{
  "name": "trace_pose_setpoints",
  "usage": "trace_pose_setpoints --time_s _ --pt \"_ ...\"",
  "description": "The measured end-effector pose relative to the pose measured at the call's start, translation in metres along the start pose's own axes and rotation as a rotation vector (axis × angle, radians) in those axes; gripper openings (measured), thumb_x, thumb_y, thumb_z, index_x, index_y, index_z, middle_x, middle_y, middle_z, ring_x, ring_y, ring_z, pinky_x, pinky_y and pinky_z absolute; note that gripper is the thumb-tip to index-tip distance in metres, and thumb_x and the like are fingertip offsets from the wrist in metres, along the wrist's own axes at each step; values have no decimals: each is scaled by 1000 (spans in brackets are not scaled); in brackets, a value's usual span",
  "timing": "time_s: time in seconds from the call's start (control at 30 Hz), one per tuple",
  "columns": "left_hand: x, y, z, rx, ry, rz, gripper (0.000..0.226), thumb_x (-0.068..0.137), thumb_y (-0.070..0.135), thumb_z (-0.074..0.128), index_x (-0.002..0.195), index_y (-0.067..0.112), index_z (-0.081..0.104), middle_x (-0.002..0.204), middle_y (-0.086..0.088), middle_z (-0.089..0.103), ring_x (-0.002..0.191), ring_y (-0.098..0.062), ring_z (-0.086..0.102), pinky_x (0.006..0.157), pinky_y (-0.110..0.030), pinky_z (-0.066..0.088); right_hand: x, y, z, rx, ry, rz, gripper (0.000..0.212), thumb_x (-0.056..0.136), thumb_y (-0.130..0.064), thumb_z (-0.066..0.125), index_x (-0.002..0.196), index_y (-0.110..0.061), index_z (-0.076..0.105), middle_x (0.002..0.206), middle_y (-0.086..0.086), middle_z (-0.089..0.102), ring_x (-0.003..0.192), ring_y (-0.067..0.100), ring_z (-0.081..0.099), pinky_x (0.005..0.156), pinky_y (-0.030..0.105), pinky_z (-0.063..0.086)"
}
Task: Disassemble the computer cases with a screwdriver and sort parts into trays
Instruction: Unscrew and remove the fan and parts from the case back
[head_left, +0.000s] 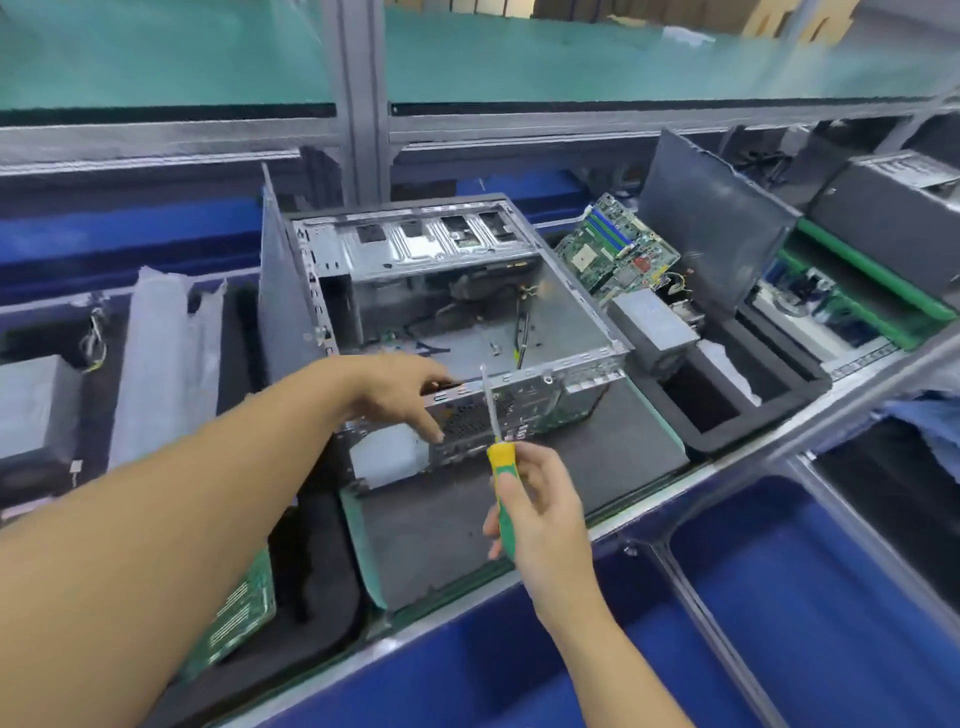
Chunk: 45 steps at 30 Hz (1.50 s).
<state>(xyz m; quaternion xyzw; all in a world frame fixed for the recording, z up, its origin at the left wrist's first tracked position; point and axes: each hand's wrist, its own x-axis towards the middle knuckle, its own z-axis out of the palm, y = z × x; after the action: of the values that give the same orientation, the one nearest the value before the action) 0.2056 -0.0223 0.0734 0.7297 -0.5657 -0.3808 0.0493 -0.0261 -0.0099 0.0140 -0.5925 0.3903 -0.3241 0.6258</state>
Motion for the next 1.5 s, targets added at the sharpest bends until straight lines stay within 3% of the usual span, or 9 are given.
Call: trace_pose_setpoints --time_s 0.1,0.2,0.47,0.7,0.8,0.9,1.2,1.37,1.5 --pt "1 -9 8 -5 156 55 65 81 9 76 141 20 52 138 1 57 124 -18 53 106 -33 42 -11 7 4 -131 -30 72 14 100 -16 56 107 -27 59 90 -5 63 49 17 52 42 27 41" --pt "3 -12 15 -48 194 91 59 82 6 73 137 18 55 136 -1 58 125 -18 54 106 -34 42 -14 7 8 -187 3 109 3 100 -31 58 103 -33 58 92 -7 64 47 15 50 43 25 39" --pt "4 -12 18 -58 227 76 57 82 5 74 134 18 55 132 -2 60 121 -20 55 104 -37 43 -18 8 11 -280 18 100 2 96 -46 58 95 -46 57 94 -11 66 54 15 52 51 28 40" --pt "1 -10 18 -120 234 75 58 83 2 73 137 17 57 135 -2 61 125 -22 55 107 -37 42 -15 8 10 -336 31 66 3 95 -43 56 95 -46 55 91 -13 65 58 12 53 54 30 43" --pt "-1 -10 18 -131 236 69 59 83 3 74 138 19 57 135 0 62 125 -22 55 106 -34 41 -14 7 9 -430 52 17 6 94 -38 56 93 -44 54 92 -23 63 64 4 56 53 17 43" --pt "-2 -8 17 -136 232 64 59 83 5 74 138 21 58 134 0 63 124 -22 56 103 -32 41 -15 7 9 -456 57 10 5 95 -37 56 92 -40 54 93 -29 61 72 1 58 57 12 44" --pt "-5 -7 16 -175 211 74 54 84 2 72 133 21 62 130 -1 66 122 -23 58 99 -33 46 -17 9 10 -432 59 4 4 94 -38 56 93 -43 55 92 -23 63 71 3 58 58 17 46" --pt "-5 -7 16 -185 211 71 54 83 1 72 132 21 62 130 -1 65 124 -23 57 106 -39 43 -15 8 7 -417 62 7 6 94 -39 57 95 -45 57 92 -20 65 66 4 56 55 18 42" --pt "-4 -7 16 -179 205 64 55 83 2 72 134 19 60 132 -4 64 125 -25 56 108 -43 42 -14 4 8 -372 46 29 8 92 -41 58 95 -48 58 92 -17 66 57 8 53 55 28 45"
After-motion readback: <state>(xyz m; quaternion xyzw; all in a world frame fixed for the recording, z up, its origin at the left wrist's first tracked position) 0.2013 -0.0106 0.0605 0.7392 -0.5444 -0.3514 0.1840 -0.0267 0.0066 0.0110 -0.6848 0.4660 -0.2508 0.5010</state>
